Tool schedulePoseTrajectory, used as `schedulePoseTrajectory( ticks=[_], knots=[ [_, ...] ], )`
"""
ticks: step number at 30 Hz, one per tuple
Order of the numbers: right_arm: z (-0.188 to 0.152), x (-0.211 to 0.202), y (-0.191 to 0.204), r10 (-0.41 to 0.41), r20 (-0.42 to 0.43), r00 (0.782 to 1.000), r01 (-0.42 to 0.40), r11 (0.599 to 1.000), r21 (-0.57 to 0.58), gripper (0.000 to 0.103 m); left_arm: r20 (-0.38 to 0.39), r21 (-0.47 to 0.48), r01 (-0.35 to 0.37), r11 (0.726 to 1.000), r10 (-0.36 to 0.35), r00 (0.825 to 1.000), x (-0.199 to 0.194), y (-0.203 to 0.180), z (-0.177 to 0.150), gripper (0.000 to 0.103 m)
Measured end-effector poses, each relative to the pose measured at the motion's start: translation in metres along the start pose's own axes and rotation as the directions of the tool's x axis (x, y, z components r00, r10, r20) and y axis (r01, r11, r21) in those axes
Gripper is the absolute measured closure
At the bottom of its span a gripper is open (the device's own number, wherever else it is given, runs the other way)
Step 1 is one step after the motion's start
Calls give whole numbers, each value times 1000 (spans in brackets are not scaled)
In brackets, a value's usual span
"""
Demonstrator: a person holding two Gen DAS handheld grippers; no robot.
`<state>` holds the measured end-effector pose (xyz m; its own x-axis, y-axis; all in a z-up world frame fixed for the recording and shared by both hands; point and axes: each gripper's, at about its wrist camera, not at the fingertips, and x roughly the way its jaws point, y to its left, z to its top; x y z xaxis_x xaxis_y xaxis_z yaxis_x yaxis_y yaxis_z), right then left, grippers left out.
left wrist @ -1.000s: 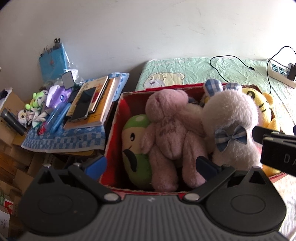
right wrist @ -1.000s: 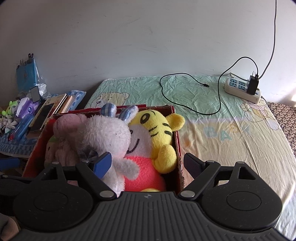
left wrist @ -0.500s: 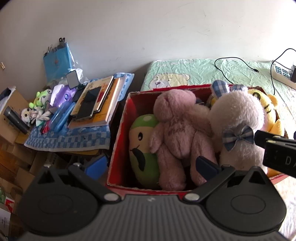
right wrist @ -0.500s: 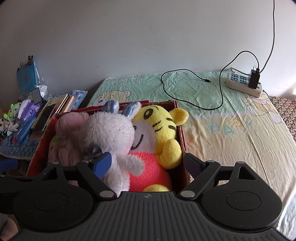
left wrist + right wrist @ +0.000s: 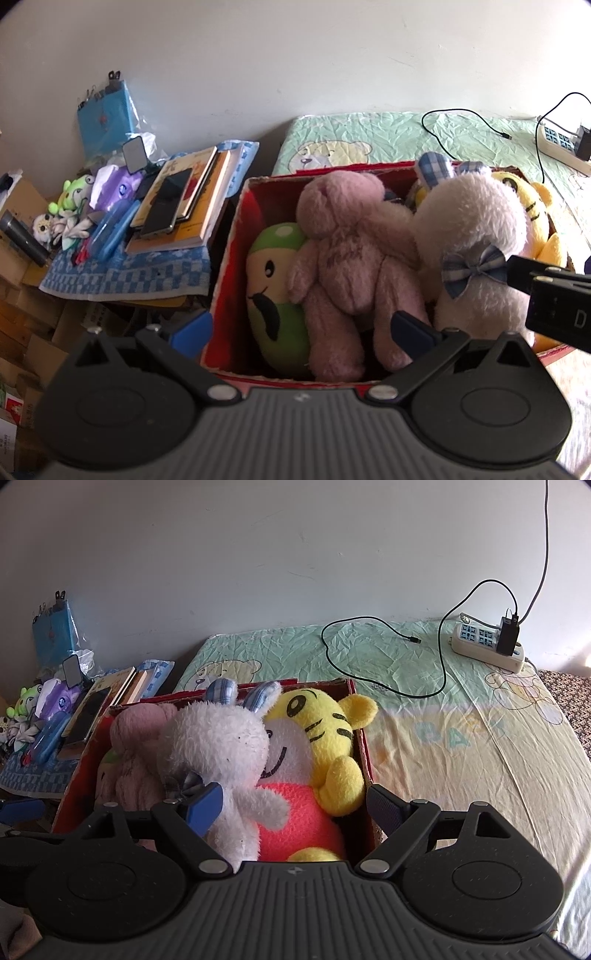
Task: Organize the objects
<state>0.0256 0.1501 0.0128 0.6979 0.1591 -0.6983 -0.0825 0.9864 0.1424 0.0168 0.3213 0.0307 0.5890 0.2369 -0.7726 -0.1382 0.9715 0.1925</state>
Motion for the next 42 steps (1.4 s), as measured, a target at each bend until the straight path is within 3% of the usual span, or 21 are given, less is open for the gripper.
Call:
schedulePoseTrajectory(
  ticks=[42],
  knots=[
    [-1,2,-1,3,11,1000,-3,1000,3,16,-10,3,6,1000,-6,1000,8,-4,0,0]
  ],
)
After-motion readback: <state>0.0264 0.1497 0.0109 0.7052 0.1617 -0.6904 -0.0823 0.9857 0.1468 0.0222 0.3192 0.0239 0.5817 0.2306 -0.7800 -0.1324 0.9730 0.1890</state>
